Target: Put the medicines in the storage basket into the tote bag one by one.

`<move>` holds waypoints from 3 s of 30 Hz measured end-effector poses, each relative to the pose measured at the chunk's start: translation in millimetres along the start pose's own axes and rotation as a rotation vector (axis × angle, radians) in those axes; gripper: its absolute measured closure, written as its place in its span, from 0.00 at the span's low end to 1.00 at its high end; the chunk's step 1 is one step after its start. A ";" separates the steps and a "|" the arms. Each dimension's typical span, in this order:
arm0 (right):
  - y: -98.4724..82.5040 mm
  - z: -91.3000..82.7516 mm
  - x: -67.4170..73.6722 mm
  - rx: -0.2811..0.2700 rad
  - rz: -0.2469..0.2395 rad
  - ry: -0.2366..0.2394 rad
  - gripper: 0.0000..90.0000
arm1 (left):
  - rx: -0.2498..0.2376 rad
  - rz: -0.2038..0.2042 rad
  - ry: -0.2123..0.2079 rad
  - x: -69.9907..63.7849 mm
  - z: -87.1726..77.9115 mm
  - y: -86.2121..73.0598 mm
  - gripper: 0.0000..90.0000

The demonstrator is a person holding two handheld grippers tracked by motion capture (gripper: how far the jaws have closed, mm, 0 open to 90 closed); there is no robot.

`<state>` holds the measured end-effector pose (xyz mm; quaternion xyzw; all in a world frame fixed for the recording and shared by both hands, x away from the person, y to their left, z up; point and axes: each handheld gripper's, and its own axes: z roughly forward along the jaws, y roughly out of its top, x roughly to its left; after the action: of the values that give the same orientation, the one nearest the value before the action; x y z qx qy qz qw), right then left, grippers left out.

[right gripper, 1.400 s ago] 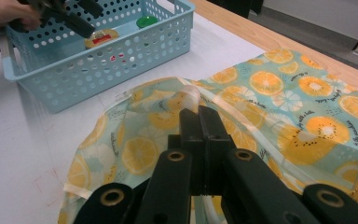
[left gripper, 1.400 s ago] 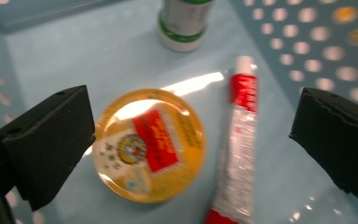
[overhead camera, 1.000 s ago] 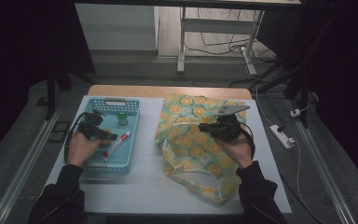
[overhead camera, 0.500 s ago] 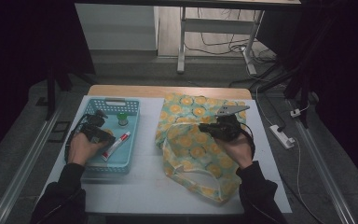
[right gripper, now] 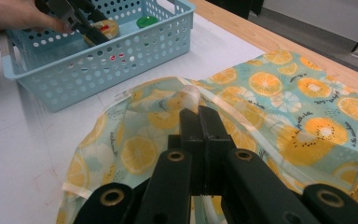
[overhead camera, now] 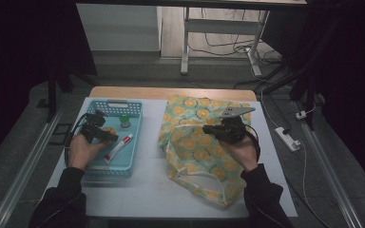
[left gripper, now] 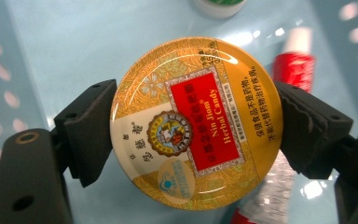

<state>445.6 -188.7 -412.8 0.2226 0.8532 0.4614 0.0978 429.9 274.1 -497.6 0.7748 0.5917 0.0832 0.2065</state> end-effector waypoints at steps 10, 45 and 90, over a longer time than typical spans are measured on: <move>0.4 -2.8 -1.2 -0.017 0.009 -0.005 1.00 | -0.119 0.084 -0.084 -23.5 -29.1 4.9 0.22; 1.2 -5.5 -1.8 -0.024 0.006 -0.009 1.00 | -0.200 0.454 -0.358 -176.7 -40.6 17.2 0.22; -5.7 4.4 -7.8 0.001 0.009 -0.003 1.00 | -0.206 0.482 -0.396 -250.2 51.7 88.6 0.22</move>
<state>452.5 -191.8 -420.2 0.2272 0.8523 0.4611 0.0968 455.9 5.6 -478.2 0.8687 0.3279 0.0369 0.3694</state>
